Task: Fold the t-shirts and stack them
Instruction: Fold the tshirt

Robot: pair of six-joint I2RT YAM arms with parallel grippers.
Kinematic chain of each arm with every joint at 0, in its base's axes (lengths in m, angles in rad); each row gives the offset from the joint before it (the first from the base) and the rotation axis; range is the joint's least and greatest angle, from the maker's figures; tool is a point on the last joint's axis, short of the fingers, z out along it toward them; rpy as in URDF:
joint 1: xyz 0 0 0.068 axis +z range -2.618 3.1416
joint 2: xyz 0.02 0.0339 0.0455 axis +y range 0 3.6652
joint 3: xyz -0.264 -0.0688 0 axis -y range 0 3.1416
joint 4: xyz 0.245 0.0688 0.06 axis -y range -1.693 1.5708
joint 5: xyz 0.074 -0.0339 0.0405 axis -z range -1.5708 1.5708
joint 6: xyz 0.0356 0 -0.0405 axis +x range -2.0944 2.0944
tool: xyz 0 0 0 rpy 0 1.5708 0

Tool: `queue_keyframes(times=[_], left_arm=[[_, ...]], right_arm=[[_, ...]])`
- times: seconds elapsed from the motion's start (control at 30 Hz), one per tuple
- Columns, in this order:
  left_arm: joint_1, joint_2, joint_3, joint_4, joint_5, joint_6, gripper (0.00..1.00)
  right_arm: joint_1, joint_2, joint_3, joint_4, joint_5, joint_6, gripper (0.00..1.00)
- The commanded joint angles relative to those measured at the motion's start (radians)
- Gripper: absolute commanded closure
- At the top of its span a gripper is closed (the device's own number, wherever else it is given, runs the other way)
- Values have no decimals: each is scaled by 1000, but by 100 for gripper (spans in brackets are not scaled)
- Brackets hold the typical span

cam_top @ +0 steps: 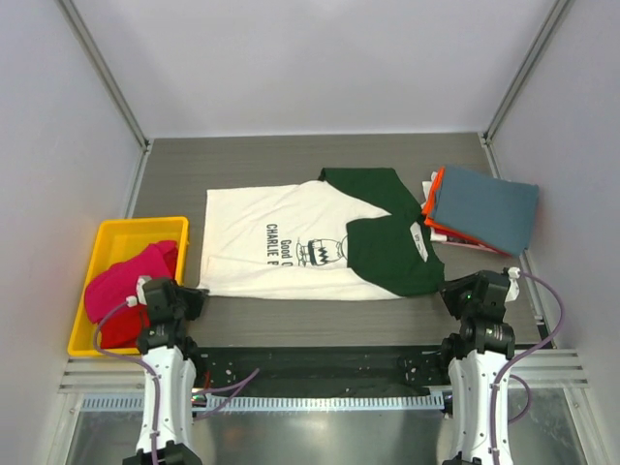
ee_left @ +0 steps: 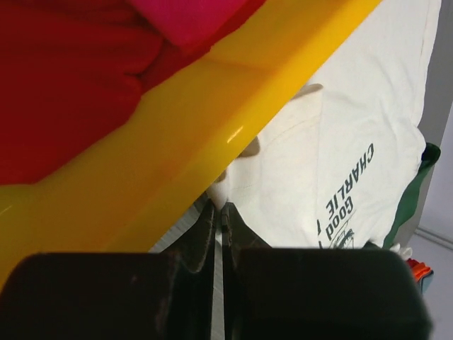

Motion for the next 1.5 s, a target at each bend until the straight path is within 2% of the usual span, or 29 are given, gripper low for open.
queue_keyframes(times=[0.0, 0.03, 0.07, 0.1, 0.2, 0.33, 0.4, 0.5, 0.57, 0.7, 0.77, 0.9, 1.0, 1.03, 1.1, 1.13, 1.2, 1.33, 1.47], left_arm=[[9, -64, -3, -126, -41, -24, 95], [9, -101, 2, -144, -47, -22, 70], [9, -124, 2, -173, -40, -24, 53], [7, -145, -6, -178, -26, -33, 39], [1, -186, -12, -172, 20, -47, 35], [-27, -135, 0, -113, 40, -44, 34], [-48, -100, 12, -85, 42, -45, 35], [-56, -64, 49, -73, 38, -45, 35], [-54, -37, 74, -79, 52, -56, 39], [-62, -27, 149, -209, 16, -90, 46], [-67, -35, 228, -305, -24, -87, 46], [-65, -31, 357, -372, -49, -59, 46], [-65, 49, 440, -349, -34, -3, 46], [-67, 80, 460, -335, -28, 18, 47], [-67, 173, 509, -253, 21, 97, 48], [-68, 204, 523, -252, 49, 123, 48], [-91, 309, 568, -221, 57, 204, 48], [-198, 477, 692, -203, -27, 312, 46], [-312, 621, 752, -165, -119, 352, 46]], right_arm=[[-5, -4, 8, -51, 32, 1, 60], [-7, -7, 8, -56, 33, 9, 52], [-5, -11, 11, -58, 35, 11, 47], [-5, -11, 25, -64, 35, 2, 46], [-5, -5, 89, -81, 78, -31, 45], [-5, 30, 163, -45, 66, -101, 45], [-7, 48, 167, 0, 6, -103, 49], [-5, 87, 180, 48, 4, -114, 51], [-5, 140, 190, 71, -16, -118, 54], [-2, 234, 238, 96, -23, -127, 54], [3, 268, 264, 102, -14, -129, 54], [39, 349, 305, 120, 15, -140, 58], [124, 452, 350, 145, 62, -144, 62], [200, 469, 361, 152, 82, -143, 62], [324, 528, 399, 174, 168, -146, 61], [325, 548, 411, 182, 185, -146, 61], [412, 599, 448, 201, 210, -169, 59], [519, 755, 500, 252, 225, -212, 57], [613, 927, 591, 278, 260, -259, 55]])
